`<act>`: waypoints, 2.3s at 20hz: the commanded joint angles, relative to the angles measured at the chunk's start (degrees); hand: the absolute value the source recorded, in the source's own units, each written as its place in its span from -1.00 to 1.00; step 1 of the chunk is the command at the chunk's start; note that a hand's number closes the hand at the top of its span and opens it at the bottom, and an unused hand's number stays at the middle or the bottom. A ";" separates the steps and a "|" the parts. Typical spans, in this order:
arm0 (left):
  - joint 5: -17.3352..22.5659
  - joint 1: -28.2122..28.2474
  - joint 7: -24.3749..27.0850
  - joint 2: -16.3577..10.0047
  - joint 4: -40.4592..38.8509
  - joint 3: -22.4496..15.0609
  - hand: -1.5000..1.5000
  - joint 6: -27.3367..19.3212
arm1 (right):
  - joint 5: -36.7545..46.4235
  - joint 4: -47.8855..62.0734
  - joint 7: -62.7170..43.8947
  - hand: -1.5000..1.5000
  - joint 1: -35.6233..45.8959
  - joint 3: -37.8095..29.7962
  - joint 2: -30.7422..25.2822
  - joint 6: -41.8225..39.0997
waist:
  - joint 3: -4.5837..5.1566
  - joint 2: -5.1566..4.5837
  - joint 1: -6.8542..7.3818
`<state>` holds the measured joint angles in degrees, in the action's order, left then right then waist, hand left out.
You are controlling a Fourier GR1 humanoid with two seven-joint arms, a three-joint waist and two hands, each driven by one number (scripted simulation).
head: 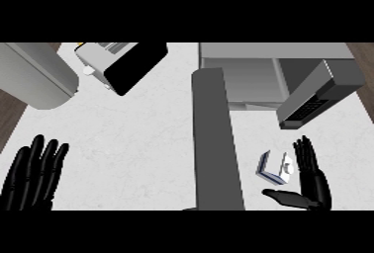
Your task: Pick up the milk, place it into the microwave and close the microwave
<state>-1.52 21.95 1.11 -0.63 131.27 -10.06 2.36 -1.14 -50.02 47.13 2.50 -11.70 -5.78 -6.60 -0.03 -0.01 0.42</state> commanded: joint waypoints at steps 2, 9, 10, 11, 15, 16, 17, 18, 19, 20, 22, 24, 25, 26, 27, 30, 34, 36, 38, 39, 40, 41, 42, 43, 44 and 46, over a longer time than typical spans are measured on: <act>-0.30 -2.79 -1.92 0.05 -1.07 0.61 -1.00 -0.66 | -0.08 15.18 6.46 -1.00 7.23 -3.12 -3.22 -0.64 | -0.01 -0.05 -0.02; 1.21 4.42 6.34 0.42 -2.39 0.45 -1.00 1.16 | 4.24 28.59 18.85 1.00 10.08 -1.17 -3.85 -3.48 | -0.05 -0.13 0.52; 1.96 2.03 4.21 -0.59 -2.33 1.44 -1.00 1.73 | 7.56 28.39 18.90 1.00 12.05 1.26 -2.45 0.97 | -0.09 -0.27 0.78; 3.86 1.53 0.65 -1.71 1.66 2.99 -1.00 1.99 | 8.37 28.28 21.53 1.00 11.08 1.31 -3.85 1.50 | -0.11 -0.25 0.70; 0.36 -0.08 -1.12 -0.14 0.83 -0.20 -1.00 0.06 | 7.12 27.65 22.83 1.00 12.67 -0.15 -2.19 2.28 | -0.11 -0.20 0.30; 0.71 2.12 1.63 -0.35 0.97 -0.41 -1.00 1.01 | 6.23 26.67 22.81 1.00 11.76 0.07 -2.50 -2.31 | -0.09 -0.11 0.39; 0.58 3.05 2.75 -0.34 0.22 -0.72 -1.00 1.33 | 5.25 25.74 21.91 1.00 12.17 0.07 -3.88 -6.90 | -0.09 -0.07 0.44; 1.17 5.94 -0.53 -0.92 5.56 -1.27 -1.00 1.24 | 6.34 23.50 20.75 1.00 11.69 2.22 -2.33 -6.99 | -0.05 0.19 0.59; 1.87 2.66 2.16 -0.87 1.05 1.32 -1.00 1.33 | 6.40 24.82 23.71 1.00 11.84 2.25 -4.33 -9.63 | -0.12 -0.16 0.52; 2.91 3.04 0.36 -1.05 2.52 1.52 -1.00 1.35 | 7.14 21.79 21.29 1.00 11.18 4.27 -1.77 -8.18 | 0.00 0.10 0.00; 1.60 0.28 -2.83 -1.00 2.87 1.33 -1.00 0.21 | 5.73 19.79 21.65 1.00 10.01 4.02 -1.87 -8.74 | -0.03 0.02 -0.51; 1.52 3.86 0.95 -0.06 2.06 -0.44 -1.00 0.94 | 5.57 17.69 21.71 1.00 7.48 4.88 0.17 -6.43 | 0.03 0.17 -0.31; 3.92 4.45 1.04 -1.37 2.59 2.19 -1.00 2.08 | 5.19 16.90 22.97 1.00 5.63 4.50 -1.54 -6.81 | 0.03 0.15 -0.29; 1.61 3.21 2.81 -0.29 0.17 1.59 -1.00 0.97 | 4.34 18.00 23.06 1.00 6.34 3.74 -1.36 -6.79 | 0.00 0.05 -0.23; 1.65 5.50 1.06 -0.18 2.21 -0.11 -1.00 1.08 | 4.11 16.61 23.95 1.00 4.27 3.93 -1.28 -6.50 | 0.00 0.12 -0.25; 4.46 4.54 1.12 -1.82 1.67 3.48 -1.00 2.35 | 3.60 7.86 20.26 1.00 -0.89 6.24 -0.97 -6.96 | 0.12 0.32 -0.89; 3.76 6.43 0.85 -0.65 3.00 2.26 -1.00 1.77 | 1.88 0.21 11.42 1.00 0.42 6.72 -0.08 -4.12 | 0.07 0.20 -0.40; 5.56 3.20 2.65 -1.07 -1.86 5.42 -1.00 2.48 | 2.58 -0.74 7.84 1.00 2.15 7.32 3.39 1.62 | 0.06 0.09 -0.34; 3.82 0.11 0.13 0.01 -1.33 4.34 -1.00 0.35 | 1.42 -7.72 4.90 1.00 0.61 7.72 4.28 2.26 | 0.07 0.13 -0.66; 8.63 -0.43 -2.11 -2.60 0.34 8.79 -1.00 2.40 | 2.21 -4.05 6.56 1.00 2.41 11.65 5.60 6.69 | 0.04 0.06 -0.30; 6.92 4.12 1.91 -1.28 -0.43 6.26 -1.00 3.17 | 2.84 -13.39 2.37 1.00 -2.11 10.81 5.22 4.46 | 0.08 0.19 -0.47; 9.40 2.80 1.71 -2.45 -1.59 8.96 -1.00 4.06 | 4.04 -7.17 1.06 1.00 6.11 9.30 5.01 7.20 | 0.06 0.08 -0.09; 8.13 3.58 1.59 -2.56 -0.78 8.25 -1.00 4.34 | 3.90 -12.01 -2.73 1.00 4.19 10.35 4.82 6.90 | 0.07 0.13 -0.25; 6.54 0.22 -0.63 -0.99 -1.60 6.70 -1.00 2.18 | 5.25 -9.80 -1.15 1.00 4.89 10.65 5.51 8.63 | 0.04 0.05 -0.29; 7.11 6.42 5.61 -1.66 -2.40 7.42 -1.00 5.42 | 4.47 -7.98 -2.08 1.00 8.74 9.14 4.78 8.43 | 0.05 0.08 0.11; 10.42 2.11 2.28 -3.29 -2.51 11.43 -1.00 5.46 | 6.22 -7.42 -4.76 1.00 10.68 11.35 5.72 12.01 | 0.04 0.02 0.00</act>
<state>6.18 25.05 2.90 -2.56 130.15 -2.09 6.15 3.59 -57.98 45.77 9.12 -1.58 -0.92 1.25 0.03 0.09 0.27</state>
